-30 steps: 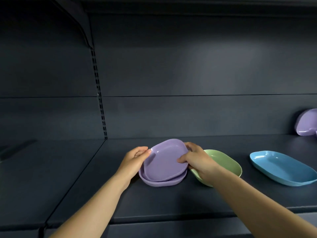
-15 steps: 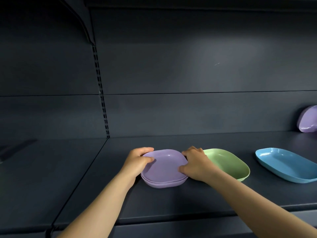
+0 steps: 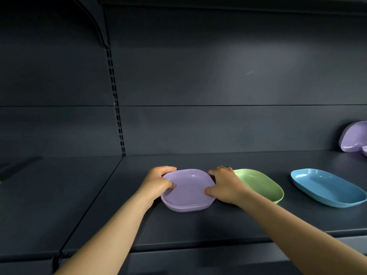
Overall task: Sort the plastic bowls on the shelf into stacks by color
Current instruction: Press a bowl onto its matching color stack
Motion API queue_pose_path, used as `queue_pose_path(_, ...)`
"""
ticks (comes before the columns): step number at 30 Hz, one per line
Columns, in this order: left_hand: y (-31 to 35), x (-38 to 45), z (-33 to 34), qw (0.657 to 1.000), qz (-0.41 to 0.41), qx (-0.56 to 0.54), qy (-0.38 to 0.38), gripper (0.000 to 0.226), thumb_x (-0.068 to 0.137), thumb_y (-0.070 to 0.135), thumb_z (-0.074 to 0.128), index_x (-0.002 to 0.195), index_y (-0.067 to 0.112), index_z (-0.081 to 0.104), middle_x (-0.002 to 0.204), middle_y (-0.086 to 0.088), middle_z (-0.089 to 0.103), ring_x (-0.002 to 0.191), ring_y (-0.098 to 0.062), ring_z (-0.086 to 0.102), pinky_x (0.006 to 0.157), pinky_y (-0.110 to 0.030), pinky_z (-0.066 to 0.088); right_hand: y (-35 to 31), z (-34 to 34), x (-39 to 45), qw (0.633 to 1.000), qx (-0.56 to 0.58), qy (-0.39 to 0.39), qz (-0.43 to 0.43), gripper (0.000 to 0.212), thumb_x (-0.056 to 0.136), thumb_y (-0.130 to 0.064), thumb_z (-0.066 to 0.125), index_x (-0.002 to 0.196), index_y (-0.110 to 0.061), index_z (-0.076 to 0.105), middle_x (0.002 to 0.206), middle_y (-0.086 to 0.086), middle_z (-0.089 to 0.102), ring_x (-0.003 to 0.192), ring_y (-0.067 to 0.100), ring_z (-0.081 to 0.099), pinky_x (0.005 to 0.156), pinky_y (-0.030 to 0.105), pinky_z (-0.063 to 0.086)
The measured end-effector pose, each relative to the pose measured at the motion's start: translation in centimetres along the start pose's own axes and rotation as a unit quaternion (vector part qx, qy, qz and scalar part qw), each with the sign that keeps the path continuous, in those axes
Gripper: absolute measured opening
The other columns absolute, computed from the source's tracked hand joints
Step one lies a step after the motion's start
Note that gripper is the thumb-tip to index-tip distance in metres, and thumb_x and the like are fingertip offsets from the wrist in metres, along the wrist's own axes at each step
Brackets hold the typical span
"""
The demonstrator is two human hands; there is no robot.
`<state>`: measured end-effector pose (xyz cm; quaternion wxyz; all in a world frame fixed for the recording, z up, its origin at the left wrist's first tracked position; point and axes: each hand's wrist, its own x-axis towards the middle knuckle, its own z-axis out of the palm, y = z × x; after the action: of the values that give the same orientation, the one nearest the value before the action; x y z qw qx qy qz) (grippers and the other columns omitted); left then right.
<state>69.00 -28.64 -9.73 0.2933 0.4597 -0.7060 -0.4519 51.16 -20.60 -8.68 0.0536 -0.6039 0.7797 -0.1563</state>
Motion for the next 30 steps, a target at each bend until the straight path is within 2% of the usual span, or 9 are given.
queue_pose_path(2,0.8,0.2,-0.2,0.998,0.028,0.06,0.008,0.048,0.083,0.003,0.064,0.129,0.016,0.056,0.126,0.006,0.057,0.112,-0.01,0.052,0.091,-0.02,0.036,0.5,-1.3,-0.4,1.0,0.012,0.022,-0.009,0.036,0.081,-0.034,0.065,0.108,-0.011,0.06,0.112,0.009,0.054,0.115,0.03,0.045,0.086,0.031,0.039)
queue_pose_path(4,2.4,0.6,-0.2,0.989,0.066,0.134,0.013,0.048,0.085,0.011,0.065,0.131,0.016,0.053,0.133,0.003,0.054,0.12,-0.011,0.051,0.093,-0.021,0.037,1.6,-3.3,-1.1,0.997,0.033,0.066,-0.02,0.057,0.083,-0.039,0.066,0.132,-0.015,0.051,0.135,0.007,0.049,0.129,0.029,0.037,0.104,0.034,0.035)
queue_pose_path(5,3.5,0.6,-0.1,0.983,0.081,0.162,0.007,0.049,0.085,0.016,0.065,0.132,0.018,0.052,0.134,0.003,0.053,0.122,-0.012,0.049,0.094,-0.023,0.04,2.4,-4.3,-1.5,0.996,0.027,0.085,-0.026,0.061,0.083,-0.041,0.066,0.136,-0.017,0.048,0.139,0.005,0.046,0.132,0.027,0.035,0.108,0.036,0.032)
queue_pose_path(7,6.0,0.6,0.9,0.97,0.111,0.214,-0.015,0.048,0.086,0.025,0.065,0.132,0.02,0.051,0.136,0.003,0.049,0.125,-0.013,0.047,0.095,-0.026,0.042,4.7,-6.5,-2.6,0.993,-0.017,0.11,-0.033,0.061,0.083,-0.045,0.064,0.137,-0.023,0.046,0.139,0.002,0.045,0.132,0.025,0.033,0.108,0.037,0.029)
queue_pose_path(10,10.3,0.4,4.3,0.934,0.158,0.315,-0.05,0.05,0.088,0.033,0.063,0.134,0.018,0.049,0.139,0.0,0.046,0.127,-0.016,0.045,0.1,-0.024,0.035,9.2,-9.6,-4.5,0.987,-0.103,0.118,-0.031,0.062,0.084,-0.051,0.059,0.138,-0.025,0.042,0.137,0.001,0.043,0.129,0.025,0.033,0.105,0.037,0.028)
queue_pose_path(13,14.4,0.2,9.3,0.907,0.185,0.37,-0.073,0.056,0.087,0.041,0.061,0.137,0.021,0.045,0.144,-0.001,0.04,0.132,-0.018,0.04,0.107,-0.031,0.035,14.5,-12.6,-6.8,0.977,-0.171,0.129,-0.023,0.065,0.084,-0.055,0.056,0.14,-0.026,0.04,0.138,0.0,0.042,0.129,0.024,0.031,0.103,0.037,0.029)
queue_pose_path(19,22.1,-1.5,23.1,0.89,0.238,0.377,-0.092,0.054,0.089,0.04,0.057,0.137,0.02,0.043,0.146,-0.002,0.037,0.136,-0.019,0.034,0.107,-0.032,0.031,27.4,-18.8,-13.2,0.963,-0.231,0.139,0.003,0.063,0.086,-0.056,0.053,0.138,-0.024,0.04,0.135,0.001,0.043,0.125,0.024,0.034,0.1,0.038,0.03)
queue_pose_path(24,27.0,-3.2,35.9,0.896,0.249,0.353,-0.101,0.049,0.089,0.038,0.057,0.134,0.021,0.046,0.141,-0.001,0.042,0.129,-0.02,0.042,0.105,-0.035,0.037,38.7,-23.2,-18.9,0.961,-0.244,0.125,0.027,0.06,0.087,-0.053,0.052,0.139,-0.026,0.038,0.135,-0.001,0.042,0.126,0.024,0.033,0.101,0.037,0.029)
queue_pose_path(30,31.1,-3.6,46.2,0.906,0.242,0.33,-0.11,0.049,0.09,0.034,0.056,0.136,0.019,0.045,0.141,-0.001,0.041,0.126,-0.019,0.044,0.099,-0.03,0.038,48.3,-26.7,-22.4,0.963,-0.233,0.121,0.053,0.062,0.086,-0.053,0.053,0.14,-0.026,0.037,0.137,-0.001,0.04,0.13,0.023,0.03,0.104,0.036,0.025)
